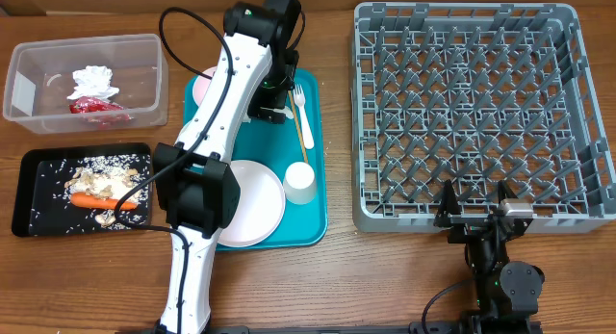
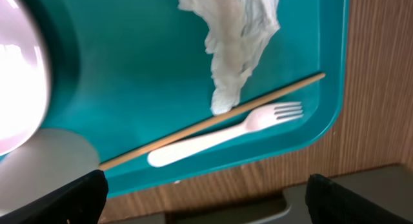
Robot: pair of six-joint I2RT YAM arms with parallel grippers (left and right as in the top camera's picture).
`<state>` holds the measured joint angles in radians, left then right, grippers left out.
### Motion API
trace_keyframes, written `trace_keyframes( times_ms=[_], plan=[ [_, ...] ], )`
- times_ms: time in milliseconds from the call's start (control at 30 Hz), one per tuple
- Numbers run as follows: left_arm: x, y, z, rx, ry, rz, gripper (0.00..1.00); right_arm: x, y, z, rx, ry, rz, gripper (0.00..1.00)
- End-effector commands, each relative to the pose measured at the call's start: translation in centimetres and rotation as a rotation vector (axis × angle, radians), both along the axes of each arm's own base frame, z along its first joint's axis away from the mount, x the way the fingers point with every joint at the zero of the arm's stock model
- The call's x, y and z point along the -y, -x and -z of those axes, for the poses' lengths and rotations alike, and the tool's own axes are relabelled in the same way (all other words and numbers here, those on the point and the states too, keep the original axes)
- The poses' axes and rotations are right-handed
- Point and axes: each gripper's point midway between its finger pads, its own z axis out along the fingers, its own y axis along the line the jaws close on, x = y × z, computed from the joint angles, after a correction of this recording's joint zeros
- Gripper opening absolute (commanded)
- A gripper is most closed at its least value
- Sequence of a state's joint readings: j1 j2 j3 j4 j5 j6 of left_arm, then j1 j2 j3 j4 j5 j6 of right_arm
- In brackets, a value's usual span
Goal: Sort waste into correct bins and load items into the dishwasher rack
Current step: 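Lower the left gripper and grasp the tissue beside the pink bowl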
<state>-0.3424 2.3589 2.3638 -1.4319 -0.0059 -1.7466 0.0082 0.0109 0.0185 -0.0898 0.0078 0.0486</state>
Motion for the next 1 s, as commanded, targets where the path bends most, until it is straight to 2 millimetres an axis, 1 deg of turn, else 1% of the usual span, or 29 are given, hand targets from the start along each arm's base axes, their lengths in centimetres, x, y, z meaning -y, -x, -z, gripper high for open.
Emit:
trace_keyframes(
  times_ms=[0, 33, 100, 233, 500, 633, 767, 833, 900, 967],
  plan=[
    [-1.6, -0.3, 0.7, 0.016, -0.064, -0.096, 1.0, 0.1, 0.0, 0.2, 0.005, -0.004, 0.008, 1.0],
    [-2.4, -0.5, 1.1, 0.024, -0.102, -0.135, 1.0, 0.1, 0.0, 0.2, 0.005, -0.004, 0.008, 1.0],
    [-3.2, -0.8, 1.6, 0.037, -0.143, -0.15, 1.0, 0.1, 0.0, 0.2, 0.004, -0.004, 0.008, 1.0],
    [-4.0, -0.9, 2.7, 0.033, -0.159, -0.162, 1.0, 0.1, 0.0, 0.2, 0.005, -0.004, 0.008, 1.0],
    [-4.1, -1.1, 5.7, 0.031, -0.16, -0.161, 1.0, 0.1, 0.0, 0.2, 0.005, -0.004, 0.008, 1.0],
    [-4.0, -1.3, 6.4, 0.039, -0.157, -0.161, 1.0, 0.1, 0.0, 0.2, 0.005, -0.004, 0.008, 1.0],
    [-3.8, -2.3, 6.7, 0.079, -0.159, -0.104, 0.98, 0.1, 0.0, 0.2, 0.005, -0.004, 0.008, 1.0],
    [-3.7, -2.6, 7.1, 0.09, -0.159, -0.079, 0.95, 0.1, 0.0, 0.2, 0.005, -0.004, 0.008, 1.0],
    [-3.8, -2.4, 7.7, 0.083, -0.161, -0.079, 0.91, 0.1, 0.0, 0.2, 0.005, -0.004, 0.008, 1.0],
    [-3.9, -2.3, 8.1, 0.081, -0.161, -0.081, 0.9, 0.1, 0.0, 0.2, 0.005, -0.004, 0.008, 1.0]
  ],
)
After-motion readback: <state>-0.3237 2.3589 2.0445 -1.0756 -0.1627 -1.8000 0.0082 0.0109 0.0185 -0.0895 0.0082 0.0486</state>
